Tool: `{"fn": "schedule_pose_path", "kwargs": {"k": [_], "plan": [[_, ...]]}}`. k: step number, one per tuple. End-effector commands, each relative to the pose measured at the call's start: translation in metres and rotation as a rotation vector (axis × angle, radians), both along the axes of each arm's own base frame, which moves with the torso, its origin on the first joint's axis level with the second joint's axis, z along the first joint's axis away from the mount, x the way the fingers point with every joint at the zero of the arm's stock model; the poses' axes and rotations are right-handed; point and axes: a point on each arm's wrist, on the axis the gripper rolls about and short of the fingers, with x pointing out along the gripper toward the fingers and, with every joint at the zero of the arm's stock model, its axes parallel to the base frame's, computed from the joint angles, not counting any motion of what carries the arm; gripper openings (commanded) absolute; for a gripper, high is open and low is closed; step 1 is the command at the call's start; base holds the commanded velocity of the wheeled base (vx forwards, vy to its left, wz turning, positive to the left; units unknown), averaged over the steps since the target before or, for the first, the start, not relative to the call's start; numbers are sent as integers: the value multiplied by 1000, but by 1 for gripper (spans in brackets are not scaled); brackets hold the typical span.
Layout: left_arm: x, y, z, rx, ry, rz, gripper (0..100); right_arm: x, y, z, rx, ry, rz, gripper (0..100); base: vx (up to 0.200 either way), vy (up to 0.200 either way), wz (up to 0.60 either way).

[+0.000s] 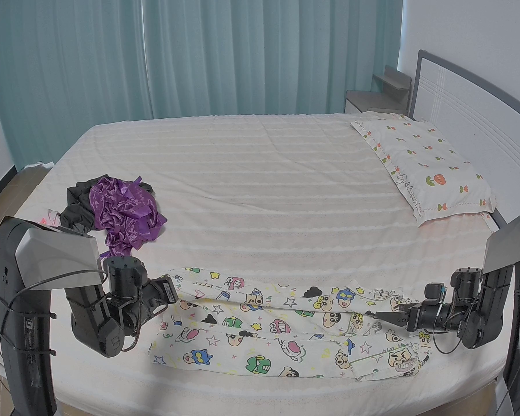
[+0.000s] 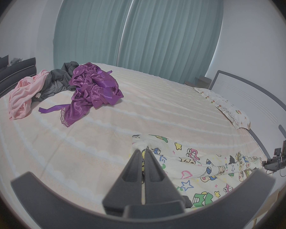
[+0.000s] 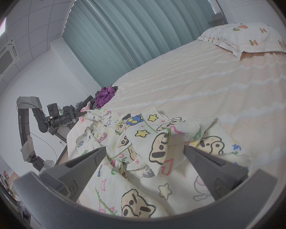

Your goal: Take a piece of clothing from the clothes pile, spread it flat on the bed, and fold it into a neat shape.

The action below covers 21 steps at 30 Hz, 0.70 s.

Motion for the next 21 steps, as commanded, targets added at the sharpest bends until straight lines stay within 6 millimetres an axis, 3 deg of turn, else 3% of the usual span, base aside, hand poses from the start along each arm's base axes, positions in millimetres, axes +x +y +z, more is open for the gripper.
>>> {"fn": "schedule_pose_path", "kwargs": {"k": [1, 10, 11, 21], "plan": [[0, 0, -1, 0, 3, 1, 0, 5, 7, -5, 0, -3, 23, 100, 0, 0, 0], [0, 0, -1, 0, 1, 1, 0, 22, 18, -8, -14, -27, 40, 100, 0, 0, 0], [1, 0, 0, 0, -2, 3, 0, 23, 18, -9, -15, -20, 39, 0, 0, 0, 0], [1, 0, 0, 0, -4, 2, 0, 26, 4, 1, -30, -51, -25, 0, 0, 0, 0]]}}
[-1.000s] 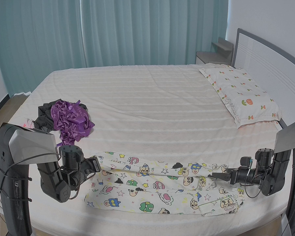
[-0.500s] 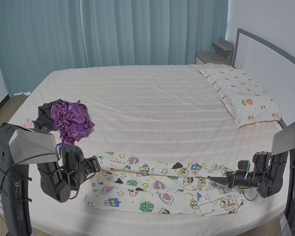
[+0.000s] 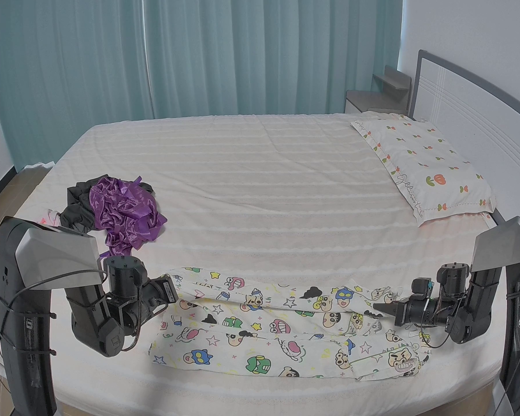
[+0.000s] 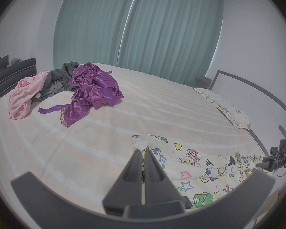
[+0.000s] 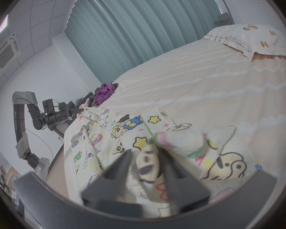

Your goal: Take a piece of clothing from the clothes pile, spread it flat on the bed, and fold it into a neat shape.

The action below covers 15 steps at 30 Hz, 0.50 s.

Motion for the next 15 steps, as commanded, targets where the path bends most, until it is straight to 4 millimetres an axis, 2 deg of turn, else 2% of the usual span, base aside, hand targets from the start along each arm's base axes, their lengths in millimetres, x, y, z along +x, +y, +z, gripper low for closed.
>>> {"fn": "schedule_pose_path", "kwargs": {"k": [1, 8, 15], "plan": [[1, 0, 1, 1, -7, 1, 0, 1, -10, 11, 2, -41, -29, 0, 0, 0, 0], [1, -1, 7, 1, -30, -3, 0, -10, -25, 28, 23, -93, -54, 0, 0, 0, 0], [-6, -1, 6, 13, -51, -17, 0, -34, -29, 31, 41, -73, -36, 0, 0, 0, 0]]}}
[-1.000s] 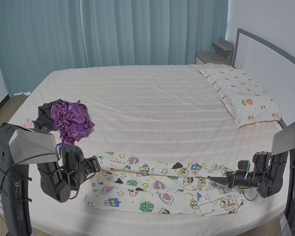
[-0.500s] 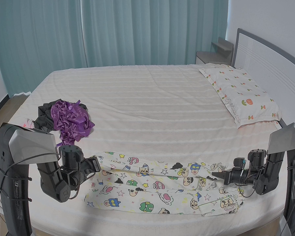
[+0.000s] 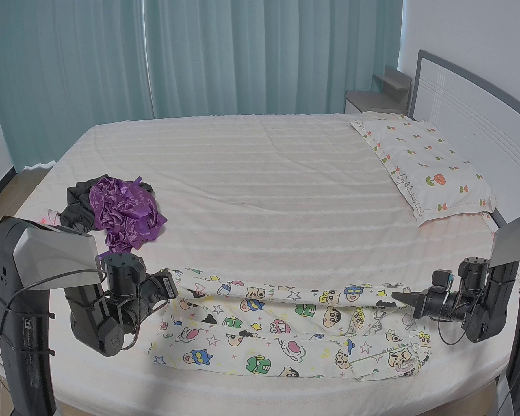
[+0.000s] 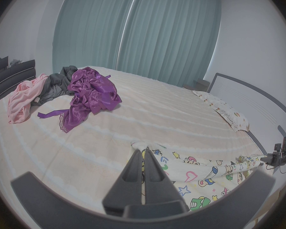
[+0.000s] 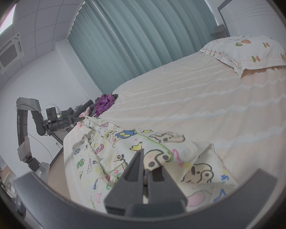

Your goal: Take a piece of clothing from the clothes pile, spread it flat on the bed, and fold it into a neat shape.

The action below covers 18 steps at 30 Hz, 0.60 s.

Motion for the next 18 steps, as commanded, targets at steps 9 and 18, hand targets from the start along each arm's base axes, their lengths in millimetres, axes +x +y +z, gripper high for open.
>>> {"fn": "schedule_pose_path", "kwargs": {"k": [9, 18], "plan": [[-18, 3, -6, 40, 32, -21, 0, -38, -4, 0, -11, 50, 50, 0, 0, 0, 0], [-27, 1, -12, 48, 77, -36, 0, -54, -7, -8, -26, 90, 75, 0, 0, 0, 0]]}}
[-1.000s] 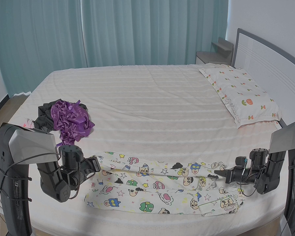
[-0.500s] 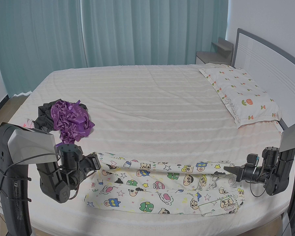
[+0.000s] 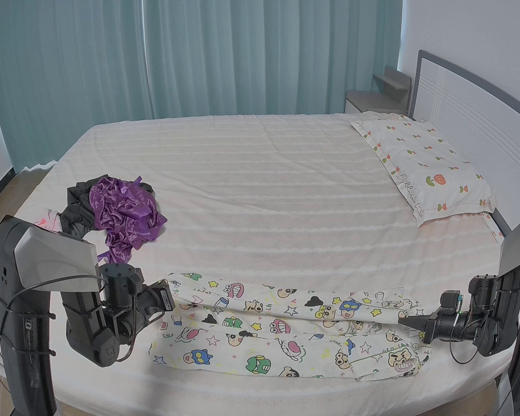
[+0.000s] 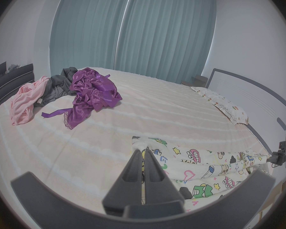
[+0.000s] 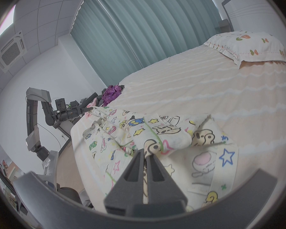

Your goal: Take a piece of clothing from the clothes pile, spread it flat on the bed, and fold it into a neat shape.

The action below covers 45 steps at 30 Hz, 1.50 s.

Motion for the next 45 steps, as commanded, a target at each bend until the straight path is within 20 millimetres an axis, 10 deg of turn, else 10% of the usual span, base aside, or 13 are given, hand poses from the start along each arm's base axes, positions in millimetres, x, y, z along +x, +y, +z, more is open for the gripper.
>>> {"fn": "schedule_pose_path", "kwargs": {"k": [1, 11, 12, 13, 14, 30, 45], "plan": [[-7, -3, -5, 3, 33, -22, 0, -4, -1, -3, 2, 13, -4, 0, 0, 0, 0], [-13, -5, -21, 10, 60, -37, 0, -8, -1, -9, 5, 48, -6, 0, 0, 0, 0], [-12, -5, -24, 11, 58, -34, 100, -8, -1, -9, 6, 51, -6, 0, 0, 0, 0], [-12, -5, -25, 10, 61, -34, 100, -8, -1, -10, 6, 54, -7, 0, 0, 0, 0], [-12, -5, -26, 9, 61, -30, 100, -9, -1, -11, 7, 57, -7, 100, 0, 0, 0], [-21, 24, -9, -242, 87, 139, 100, -21, -11, -4, 30, 105, -82, 100, 0, 0, 0], [-18, 31, -11, -623, 158, 203, 100, 19, 14, -27, 88, 200, -198, 100, 0, 0, 0]]}}
